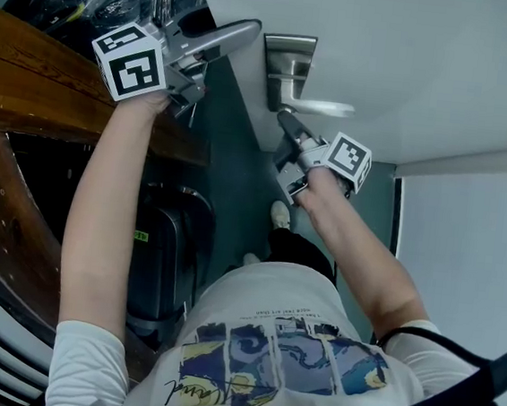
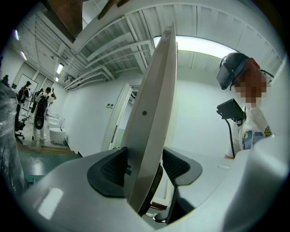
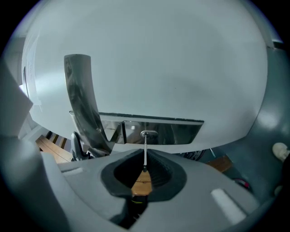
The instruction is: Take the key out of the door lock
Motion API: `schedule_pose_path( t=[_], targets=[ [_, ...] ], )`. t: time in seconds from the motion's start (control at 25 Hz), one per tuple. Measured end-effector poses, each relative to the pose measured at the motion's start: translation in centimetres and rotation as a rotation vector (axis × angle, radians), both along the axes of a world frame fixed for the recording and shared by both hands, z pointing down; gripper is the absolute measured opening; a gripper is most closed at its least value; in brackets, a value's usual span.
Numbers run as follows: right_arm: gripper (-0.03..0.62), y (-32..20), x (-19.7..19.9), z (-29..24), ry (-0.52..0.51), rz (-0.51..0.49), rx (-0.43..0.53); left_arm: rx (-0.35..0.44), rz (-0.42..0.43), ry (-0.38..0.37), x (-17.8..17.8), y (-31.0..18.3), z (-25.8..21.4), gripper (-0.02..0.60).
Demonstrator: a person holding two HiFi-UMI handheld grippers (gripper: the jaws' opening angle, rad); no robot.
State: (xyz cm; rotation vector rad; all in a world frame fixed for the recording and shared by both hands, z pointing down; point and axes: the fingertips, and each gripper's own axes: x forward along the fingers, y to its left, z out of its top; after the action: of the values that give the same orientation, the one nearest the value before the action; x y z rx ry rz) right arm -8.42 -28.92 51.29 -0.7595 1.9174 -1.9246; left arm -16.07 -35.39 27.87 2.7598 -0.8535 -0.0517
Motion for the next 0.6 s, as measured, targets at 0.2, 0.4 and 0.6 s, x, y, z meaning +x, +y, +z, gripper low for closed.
schedule_pose_path(
  t=[0.2, 0.4, 0.6],
  targets=[
    [0.025, 0.45, 0.08, -0.33, -0.017, 0.004, -0.020, 0.000, 0.003, -0.009, 0.02, 0.19, -0.23, 0.249],
    [0.025, 0.63, 0.24, -0.36, -0.022, 0.016, -0.038, -0.005, 0.006, -0.013, 0.07, 0.25, -0.25, 0.247],
    [0.025, 0.63, 0.21, -0.25, -0.036, 0.013, -0.055, -0.010, 0.005, -0.014, 0.06, 0.09, -0.06, 0.247]
  ],
)
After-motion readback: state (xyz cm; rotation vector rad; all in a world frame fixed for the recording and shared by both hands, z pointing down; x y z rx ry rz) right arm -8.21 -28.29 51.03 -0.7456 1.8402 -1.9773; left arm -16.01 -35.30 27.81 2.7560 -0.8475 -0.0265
